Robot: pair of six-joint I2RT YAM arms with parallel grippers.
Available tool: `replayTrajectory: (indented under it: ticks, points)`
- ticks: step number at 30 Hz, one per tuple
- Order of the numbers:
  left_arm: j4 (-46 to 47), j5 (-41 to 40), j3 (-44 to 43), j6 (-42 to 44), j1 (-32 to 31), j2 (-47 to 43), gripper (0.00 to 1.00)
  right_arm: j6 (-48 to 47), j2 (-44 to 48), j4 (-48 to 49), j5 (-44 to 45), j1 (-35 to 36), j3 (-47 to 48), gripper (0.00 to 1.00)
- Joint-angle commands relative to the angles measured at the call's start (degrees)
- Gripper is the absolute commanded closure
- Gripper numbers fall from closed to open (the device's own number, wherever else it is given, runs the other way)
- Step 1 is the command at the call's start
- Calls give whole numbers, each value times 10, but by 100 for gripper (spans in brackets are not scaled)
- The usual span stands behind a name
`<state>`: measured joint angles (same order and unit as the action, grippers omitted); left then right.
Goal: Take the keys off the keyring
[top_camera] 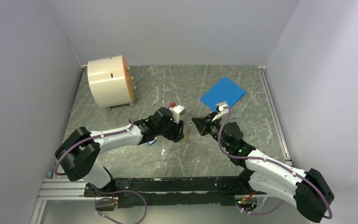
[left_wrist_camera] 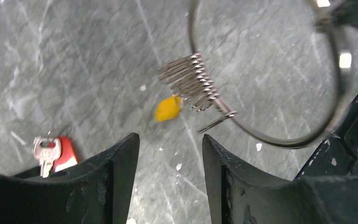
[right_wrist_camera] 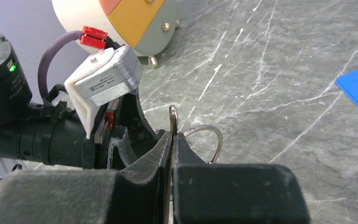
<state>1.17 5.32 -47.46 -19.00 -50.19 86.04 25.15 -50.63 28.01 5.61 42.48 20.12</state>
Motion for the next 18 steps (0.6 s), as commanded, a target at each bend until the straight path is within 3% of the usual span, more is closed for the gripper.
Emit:
replayTrajectory:
  ticks: [1,10,18]
  points:
    - [133,-19,22,18,-19,-14,43,12,17,-6,23,6,35,100]
    - [255,-43,97,30,-34,-2,41,9,34,-28,36,8,46,100]
    - [435,-27,170,76,-35,30,41,10,49,-36,27,9,53,100]
